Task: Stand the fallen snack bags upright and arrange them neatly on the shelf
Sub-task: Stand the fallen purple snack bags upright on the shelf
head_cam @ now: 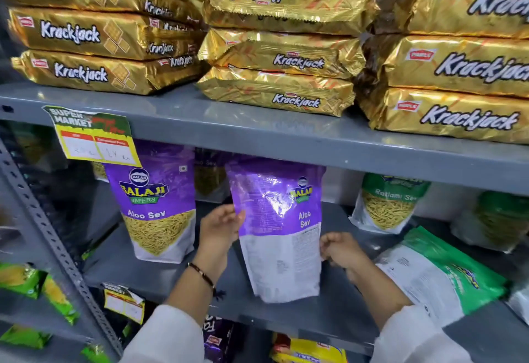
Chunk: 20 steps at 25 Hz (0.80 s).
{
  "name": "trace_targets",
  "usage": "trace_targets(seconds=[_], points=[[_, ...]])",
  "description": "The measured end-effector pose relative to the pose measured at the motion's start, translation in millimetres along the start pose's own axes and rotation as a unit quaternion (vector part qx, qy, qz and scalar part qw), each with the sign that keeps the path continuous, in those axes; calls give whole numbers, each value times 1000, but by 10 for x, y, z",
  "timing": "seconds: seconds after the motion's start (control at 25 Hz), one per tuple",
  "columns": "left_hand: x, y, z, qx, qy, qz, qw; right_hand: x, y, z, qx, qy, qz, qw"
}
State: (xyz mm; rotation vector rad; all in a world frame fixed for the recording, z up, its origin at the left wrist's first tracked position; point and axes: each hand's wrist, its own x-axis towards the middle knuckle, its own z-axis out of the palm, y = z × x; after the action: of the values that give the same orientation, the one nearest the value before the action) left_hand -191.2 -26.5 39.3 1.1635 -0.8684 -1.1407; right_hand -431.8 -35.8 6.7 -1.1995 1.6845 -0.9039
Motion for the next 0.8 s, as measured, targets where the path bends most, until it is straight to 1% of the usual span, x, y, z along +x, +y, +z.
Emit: trace_targets(seconds=[0.08, 0.16, 0.32, 0.36, 0.44, 0.48, 0.52, 0.6, 0.68, 0.72, 0.8], points=[[86, 82, 63, 38, -17, 30, 999, -125, 62, 71, 14, 2, -26, 1000], [106, 34, 75, 47, -44, 28, 998, -207, 155, 152, 45, 21, -41, 998], [94, -20, 58, 48, -51, 40, 997, -392, 269, 214, 96, 114, -56, 987], [85, -7, 59, 50, -60, 51, 996, -473, 281, 259, 115, 109, -70, 985], [57, 27, 75, 47, -89, 72, 992, -641, 261, 400, 135, 34, -89, 986], [36, 48, 82, 45, -97, 83, 991, -667, 255, 467, 129, 1, -90, 988], [13, 65, 87, 46, -94, 95, 990, -670, 243, 506, 112, -14, -89, 990], [-79, 70, 86, 85, -54, 125, 987, -659, 203, 519, 69, -44, -95, 992], [-310, 16, 124, 160, -26, 170, 972, -658, 166, 536, 32, -81, -119, 989], [-460, -33, 167, 180, -38, 189, 965, -670, 140, 574, 22, -80, -130, 988], [-727, -60, 266, 156, -99, 189, 964, -653, 115, 664, 34, -31, -145, 988]])
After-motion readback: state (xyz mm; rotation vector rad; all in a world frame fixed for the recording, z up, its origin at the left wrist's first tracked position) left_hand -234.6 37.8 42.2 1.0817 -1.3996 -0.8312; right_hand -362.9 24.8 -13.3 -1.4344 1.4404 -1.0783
